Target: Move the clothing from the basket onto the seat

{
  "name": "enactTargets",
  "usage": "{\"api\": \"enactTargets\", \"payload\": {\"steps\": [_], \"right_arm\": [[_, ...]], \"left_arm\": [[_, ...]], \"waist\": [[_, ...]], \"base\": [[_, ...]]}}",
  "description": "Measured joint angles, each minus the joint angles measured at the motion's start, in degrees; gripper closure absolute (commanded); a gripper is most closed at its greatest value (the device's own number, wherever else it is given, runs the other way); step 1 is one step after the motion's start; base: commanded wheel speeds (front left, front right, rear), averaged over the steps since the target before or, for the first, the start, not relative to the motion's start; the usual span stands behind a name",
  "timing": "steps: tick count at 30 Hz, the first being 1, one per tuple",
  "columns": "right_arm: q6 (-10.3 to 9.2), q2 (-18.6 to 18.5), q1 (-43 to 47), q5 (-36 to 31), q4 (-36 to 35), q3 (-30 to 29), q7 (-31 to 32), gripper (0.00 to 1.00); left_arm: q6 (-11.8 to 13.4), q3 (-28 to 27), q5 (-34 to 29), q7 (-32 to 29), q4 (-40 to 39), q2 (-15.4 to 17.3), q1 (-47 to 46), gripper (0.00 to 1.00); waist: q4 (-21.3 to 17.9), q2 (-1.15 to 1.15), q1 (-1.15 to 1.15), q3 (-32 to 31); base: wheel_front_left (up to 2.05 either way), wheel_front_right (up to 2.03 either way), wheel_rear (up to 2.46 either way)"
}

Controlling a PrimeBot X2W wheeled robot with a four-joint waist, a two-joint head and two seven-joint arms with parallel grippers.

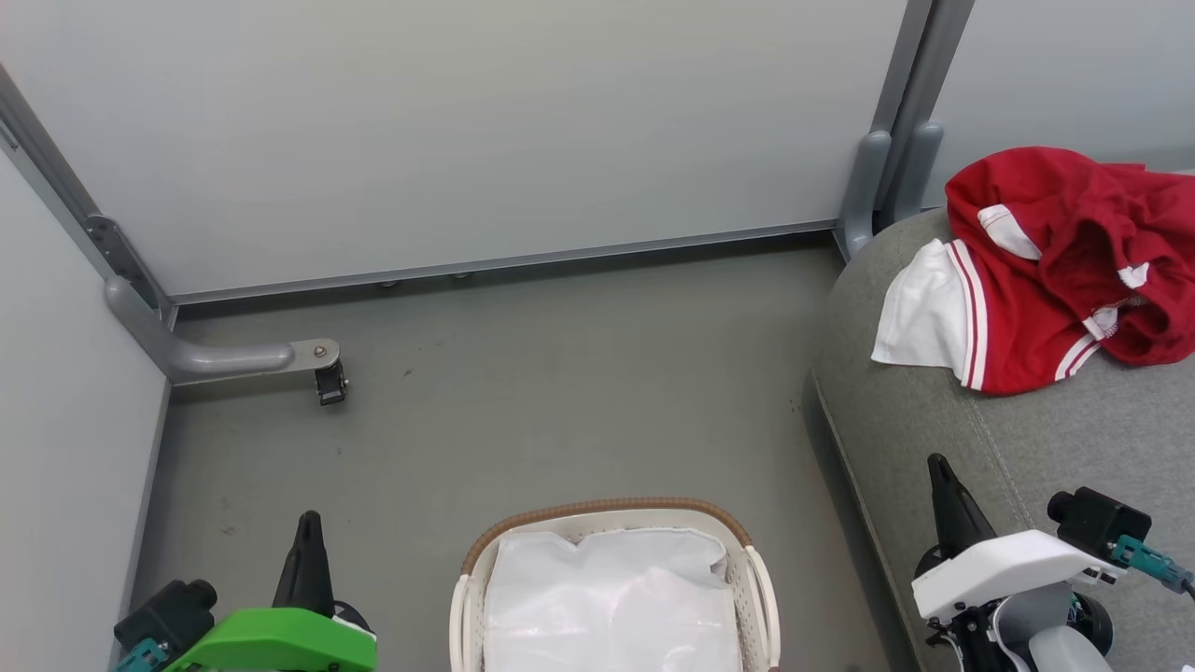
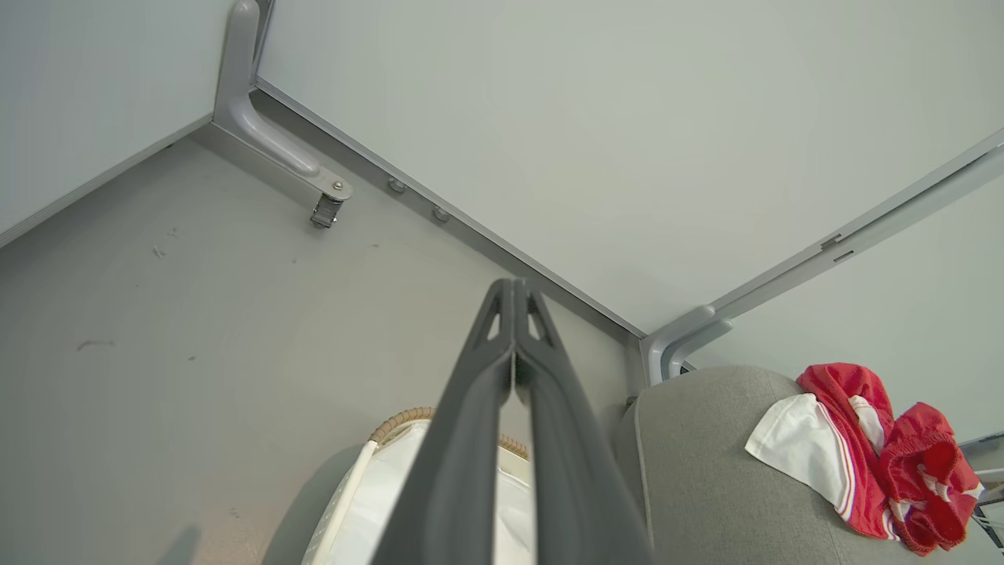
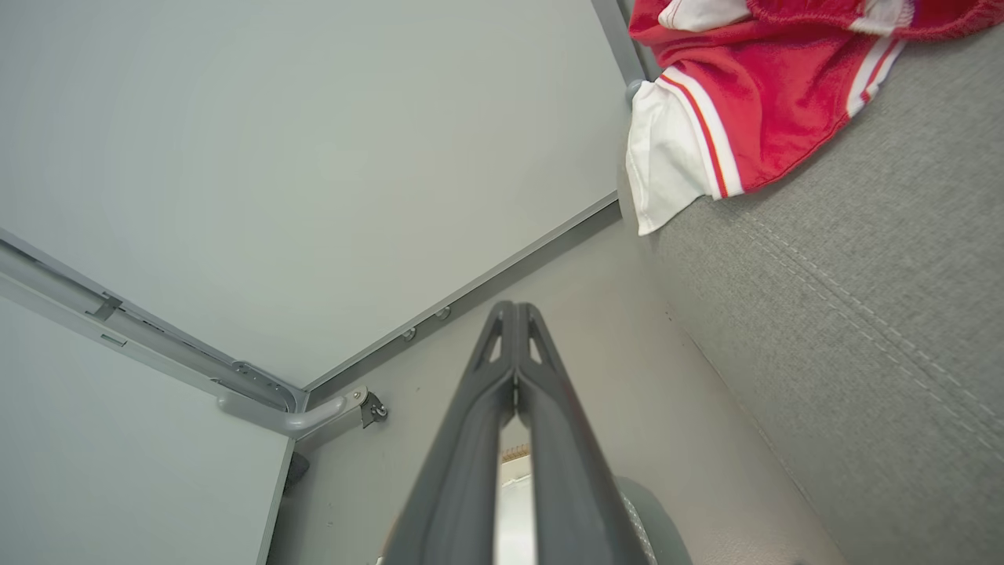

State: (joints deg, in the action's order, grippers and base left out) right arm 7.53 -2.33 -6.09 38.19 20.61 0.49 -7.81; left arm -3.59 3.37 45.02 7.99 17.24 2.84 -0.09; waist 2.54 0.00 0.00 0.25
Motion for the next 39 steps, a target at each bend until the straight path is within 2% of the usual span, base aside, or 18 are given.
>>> {"api": "enactTargets", "payload": {"steps": [17,39], "right_arm": [[0.00,-0.1,0.0,13.1,-1.6,-1.7,3.4,1.00],[0.00,-0.2,0.0,26.9,-3.3,-3.5,7.1,1.00]], "left_arm": [[-0.9,-2.4,11.6,-3.5,-0.6,0.0,-1.3,1.00],[-1.9,-5.0,23.6,-7.3,-1.5,0.0,-2.9,1.00]], "waist": [[-0.4,0.00,0.00,0.0],[-1.0,0.00,0.00,0.0]], "base": [[0.00,0.00,0.00],[0.00,0.00,0.00]]}}
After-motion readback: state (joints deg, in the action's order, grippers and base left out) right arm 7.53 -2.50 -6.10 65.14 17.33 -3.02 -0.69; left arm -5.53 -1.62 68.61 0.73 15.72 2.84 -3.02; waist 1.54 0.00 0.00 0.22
